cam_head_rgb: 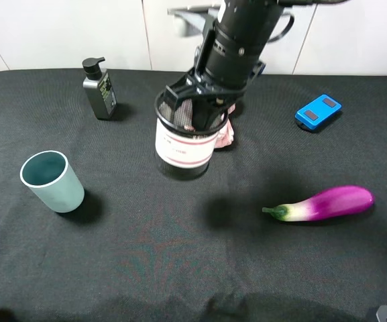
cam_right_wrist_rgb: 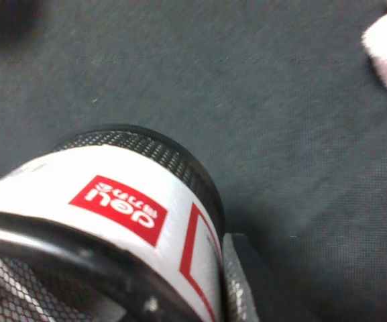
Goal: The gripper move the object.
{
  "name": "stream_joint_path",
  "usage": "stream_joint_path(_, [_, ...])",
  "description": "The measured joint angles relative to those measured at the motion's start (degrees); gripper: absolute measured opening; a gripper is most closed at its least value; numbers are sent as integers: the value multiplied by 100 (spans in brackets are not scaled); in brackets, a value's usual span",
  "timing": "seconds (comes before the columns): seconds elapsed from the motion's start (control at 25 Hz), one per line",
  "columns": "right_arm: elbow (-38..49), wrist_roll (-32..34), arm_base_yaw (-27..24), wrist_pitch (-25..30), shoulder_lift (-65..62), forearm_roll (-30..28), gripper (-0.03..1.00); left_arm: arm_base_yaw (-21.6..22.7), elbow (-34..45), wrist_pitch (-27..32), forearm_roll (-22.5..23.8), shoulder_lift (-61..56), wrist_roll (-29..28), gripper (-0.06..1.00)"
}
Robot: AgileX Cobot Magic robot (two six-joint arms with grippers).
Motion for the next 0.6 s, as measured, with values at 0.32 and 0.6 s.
stream_joint_path(0.32, [-598,302,-307,177,0,-366,5,0,0,0,0,0,0,93])
stream_joint_path(0.6, [-660,309,-1082,134,0,-403,5,0,0,0,0,0,0,93])
